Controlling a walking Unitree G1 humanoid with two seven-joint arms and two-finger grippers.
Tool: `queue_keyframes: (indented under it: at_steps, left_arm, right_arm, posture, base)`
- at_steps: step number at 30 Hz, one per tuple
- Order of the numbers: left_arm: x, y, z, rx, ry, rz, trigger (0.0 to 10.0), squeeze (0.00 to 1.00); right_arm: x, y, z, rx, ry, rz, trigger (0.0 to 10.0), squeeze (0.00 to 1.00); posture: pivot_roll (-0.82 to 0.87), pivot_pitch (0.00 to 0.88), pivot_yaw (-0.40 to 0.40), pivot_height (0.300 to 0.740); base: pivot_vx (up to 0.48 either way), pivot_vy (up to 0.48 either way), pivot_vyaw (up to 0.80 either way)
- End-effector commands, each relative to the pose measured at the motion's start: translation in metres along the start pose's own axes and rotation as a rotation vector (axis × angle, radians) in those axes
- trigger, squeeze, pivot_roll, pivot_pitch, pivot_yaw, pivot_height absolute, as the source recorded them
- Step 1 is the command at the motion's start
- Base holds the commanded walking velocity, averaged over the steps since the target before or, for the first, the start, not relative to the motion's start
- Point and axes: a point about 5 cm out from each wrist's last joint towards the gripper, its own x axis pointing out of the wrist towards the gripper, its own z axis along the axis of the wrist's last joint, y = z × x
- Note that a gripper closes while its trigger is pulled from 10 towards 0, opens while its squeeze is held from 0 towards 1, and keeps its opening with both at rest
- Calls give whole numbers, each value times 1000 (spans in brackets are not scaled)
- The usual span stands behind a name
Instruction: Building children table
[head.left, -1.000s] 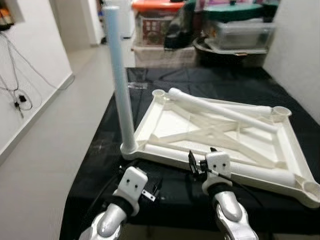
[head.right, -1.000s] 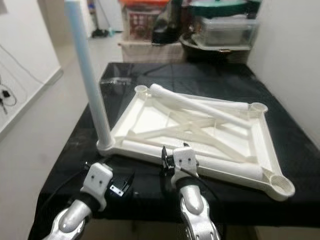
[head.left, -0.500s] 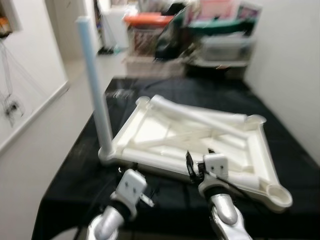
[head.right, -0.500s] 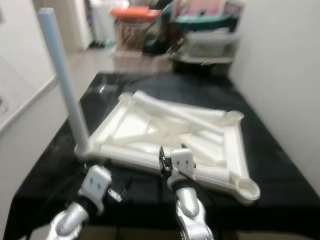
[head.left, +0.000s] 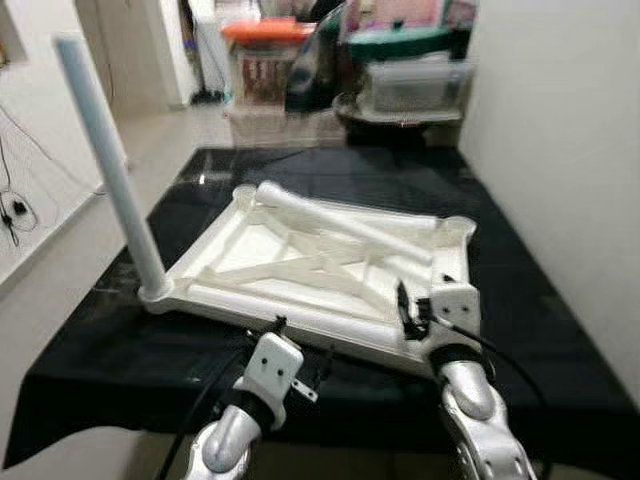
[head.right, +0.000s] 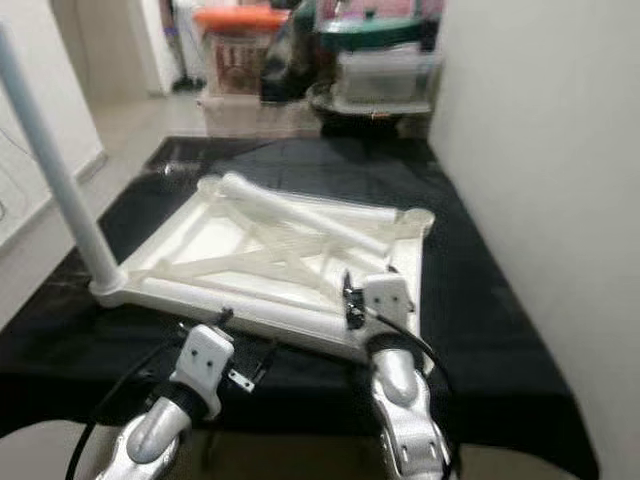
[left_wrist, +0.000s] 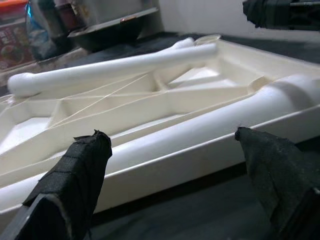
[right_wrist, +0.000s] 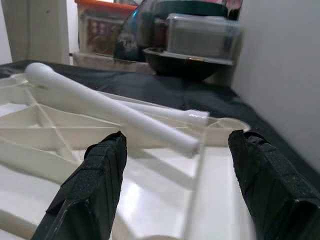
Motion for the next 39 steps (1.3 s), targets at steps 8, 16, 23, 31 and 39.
queue_keyframes:
  at_steps: [8, 16, 23, 31, 39]
  left_arm:
    - [-4, 3, -5, -17, 17, 26, 10000, 0]
    - [-5, 3, -3, -23, 13, 26, 10000, 0]
    - [-8, 4, -1, -32, 12, 28, 10000, 0]
    - [-10, 4, 0, -40, 10, 25, 10000, 0]
    - [-24, 6, -2, -26, 32, 30, 10000, 0]
  right_arm:
    - [16, 5, -5, 71, 114, -49, 10000, 0]
    - [23, 2, 3, 202, 98, 117, 10000, 0]
    - [22, -22, 1, 409, 239, 339, 10000, 0]
    - [16, -65, -1, 573, 359, 454, 10000, 0]
    - [10, -57, -13, 678, 550, 520, 10000, 0]
  posture:
    - [62, 0, -36, 740]
    - [64, 0, -39, 740]
    - [64, 0, -35, 740]
    - [56, 0, -25, 740]
    - [73, 0, -37, 740]
  base:
    - [0, 0, 0]
    - [0, 0, 0]
    - [0, 0, 0]
    - [0, 0, 0]
    - [0, 0, 0]
